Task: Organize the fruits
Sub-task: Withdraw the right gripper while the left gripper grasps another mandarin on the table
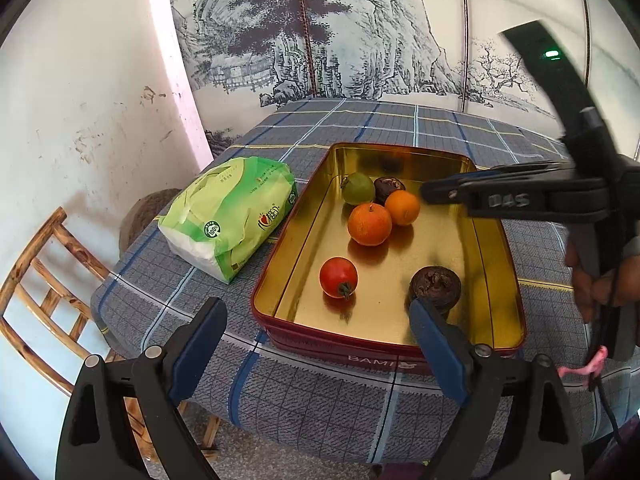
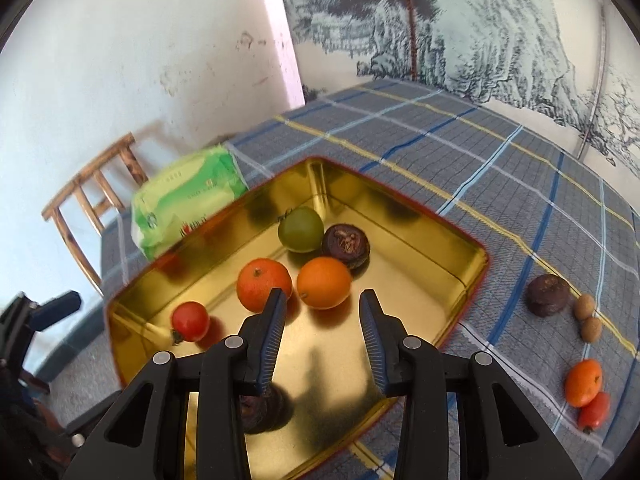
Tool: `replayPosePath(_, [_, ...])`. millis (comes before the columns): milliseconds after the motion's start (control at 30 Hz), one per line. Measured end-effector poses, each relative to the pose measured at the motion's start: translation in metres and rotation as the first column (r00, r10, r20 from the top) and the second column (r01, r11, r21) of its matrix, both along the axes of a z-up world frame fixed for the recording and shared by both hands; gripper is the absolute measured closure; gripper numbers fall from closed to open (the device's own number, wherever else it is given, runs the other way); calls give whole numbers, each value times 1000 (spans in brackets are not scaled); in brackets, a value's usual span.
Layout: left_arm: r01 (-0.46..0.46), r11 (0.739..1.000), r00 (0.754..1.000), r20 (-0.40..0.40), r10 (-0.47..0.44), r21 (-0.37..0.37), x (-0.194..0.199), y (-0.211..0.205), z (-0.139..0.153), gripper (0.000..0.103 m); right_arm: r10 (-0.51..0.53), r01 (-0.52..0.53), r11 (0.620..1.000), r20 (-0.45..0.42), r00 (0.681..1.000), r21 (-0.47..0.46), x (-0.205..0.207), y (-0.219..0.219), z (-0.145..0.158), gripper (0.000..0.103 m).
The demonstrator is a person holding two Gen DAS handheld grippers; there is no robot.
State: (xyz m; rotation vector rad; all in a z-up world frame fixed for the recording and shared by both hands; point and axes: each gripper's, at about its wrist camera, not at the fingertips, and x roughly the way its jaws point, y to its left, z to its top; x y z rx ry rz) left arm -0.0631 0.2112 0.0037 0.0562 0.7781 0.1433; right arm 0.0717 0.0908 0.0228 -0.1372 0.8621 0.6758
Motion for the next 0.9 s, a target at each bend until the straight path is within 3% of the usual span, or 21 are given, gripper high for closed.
replayPosePath(100, [1,1000,1000,-3,-1,1,0,-1,0,12,-29,29,999,28,999,23,-10,-18,7,59])
replayPosePath(200, [9,1000,1000,-6,-9,7,-1,-4,-2,12,-77,75,996,53,996,39,-24,-46,11,46])
replayPosePath(433, [79,996,997,5,-79,36,-4,-23,7,12,-253,252,967,78,964,24,-50,-145,3,43])
replayPosePath(633, [187,981,982,8,-188,52,2,-56,22,12,-459,463,885,77,885,-53,-60,-252,-16,43])
replayPosePath(833, [337,941,941,-9,-338,-35,29,-105,39,12,-574,588,799,128,809,-129,-61,-319,-23,43])
replayPosePath(900, [378,923,924,-26,-381,-73,44,-124,41,13,-602,611,784,110,791,-111,-61,-337,-28,43])
